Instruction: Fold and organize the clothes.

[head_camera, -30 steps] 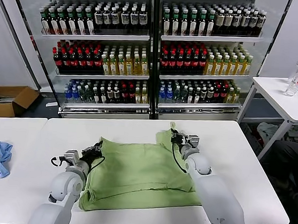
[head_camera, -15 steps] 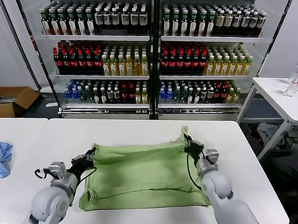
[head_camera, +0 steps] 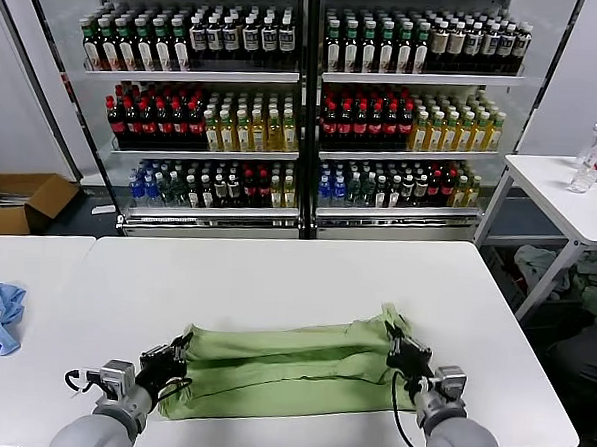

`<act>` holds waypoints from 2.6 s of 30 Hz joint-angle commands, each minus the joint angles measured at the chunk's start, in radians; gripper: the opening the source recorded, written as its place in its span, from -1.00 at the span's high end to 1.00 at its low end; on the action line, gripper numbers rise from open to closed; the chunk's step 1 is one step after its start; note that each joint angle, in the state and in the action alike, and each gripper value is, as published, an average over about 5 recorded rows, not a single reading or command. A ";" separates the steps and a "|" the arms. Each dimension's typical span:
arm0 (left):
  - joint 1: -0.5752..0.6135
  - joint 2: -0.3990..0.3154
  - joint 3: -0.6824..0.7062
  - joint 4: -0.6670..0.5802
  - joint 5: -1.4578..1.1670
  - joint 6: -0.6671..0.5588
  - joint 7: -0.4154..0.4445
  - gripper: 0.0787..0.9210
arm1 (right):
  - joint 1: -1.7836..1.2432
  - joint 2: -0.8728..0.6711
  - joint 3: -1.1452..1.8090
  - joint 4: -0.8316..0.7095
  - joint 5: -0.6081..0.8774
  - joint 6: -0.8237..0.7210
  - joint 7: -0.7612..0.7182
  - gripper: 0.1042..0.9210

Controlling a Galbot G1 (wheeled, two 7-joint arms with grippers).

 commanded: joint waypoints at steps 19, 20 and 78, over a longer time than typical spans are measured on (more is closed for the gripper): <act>0.173 -0.269 0.142 0.036 0.428 -0.197 -0.267 -0.43 | -0.227 -0.014 0.082 0.129 -0.109 -0.037 -0.003 -0.56; 0.172 -0.269 0.147 0.045 0.430 -0.198 -0.263 -0.49 | -0.230 -0.014 0.083 0.129 -0.110 -0.035 -0.003 -0.62; 0.056 -0.253 0.150 -0.176 -0.492 -0.122 -0.058 0.92 | -0.241 -0.063 0.151 0.178 -0.050 0.001 -0.025 -0.76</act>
